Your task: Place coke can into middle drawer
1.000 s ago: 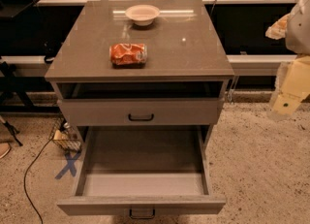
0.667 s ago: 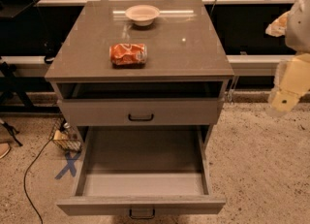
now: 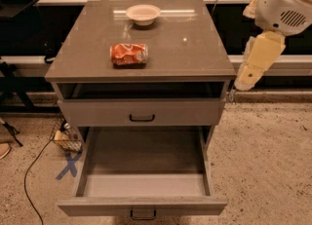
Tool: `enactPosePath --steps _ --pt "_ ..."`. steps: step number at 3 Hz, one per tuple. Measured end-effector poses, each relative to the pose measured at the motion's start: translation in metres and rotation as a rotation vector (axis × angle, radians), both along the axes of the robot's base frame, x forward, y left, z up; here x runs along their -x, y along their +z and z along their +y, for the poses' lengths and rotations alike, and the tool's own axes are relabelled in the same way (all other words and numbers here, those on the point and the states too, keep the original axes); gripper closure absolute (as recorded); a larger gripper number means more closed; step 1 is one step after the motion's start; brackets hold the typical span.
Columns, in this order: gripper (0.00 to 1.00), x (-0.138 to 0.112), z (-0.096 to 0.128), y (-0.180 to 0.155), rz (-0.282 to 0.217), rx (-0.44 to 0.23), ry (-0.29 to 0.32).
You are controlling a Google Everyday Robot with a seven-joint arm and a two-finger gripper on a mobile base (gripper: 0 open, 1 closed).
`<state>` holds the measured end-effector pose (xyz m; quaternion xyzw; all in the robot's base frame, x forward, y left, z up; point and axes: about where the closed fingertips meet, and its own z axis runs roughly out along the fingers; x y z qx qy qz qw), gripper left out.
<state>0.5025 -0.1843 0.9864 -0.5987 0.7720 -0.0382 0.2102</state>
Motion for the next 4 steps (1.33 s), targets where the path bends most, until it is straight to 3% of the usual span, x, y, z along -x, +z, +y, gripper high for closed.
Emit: enactPosePath --steps 1,2,3,4 --pt "0.00 -0.045 0.040 -0.005 -0.035 -0.092 0.001" --pt "0.00 -0.070 0.071 -0.018 -0.015 -0.135 0.014" --pt "0.00 -0.096 0.117 -0.049 0.064 -0.214 0.088" --pt "0.00 -0.096 0.117 -0.049 0.064 -0.214 0.088"
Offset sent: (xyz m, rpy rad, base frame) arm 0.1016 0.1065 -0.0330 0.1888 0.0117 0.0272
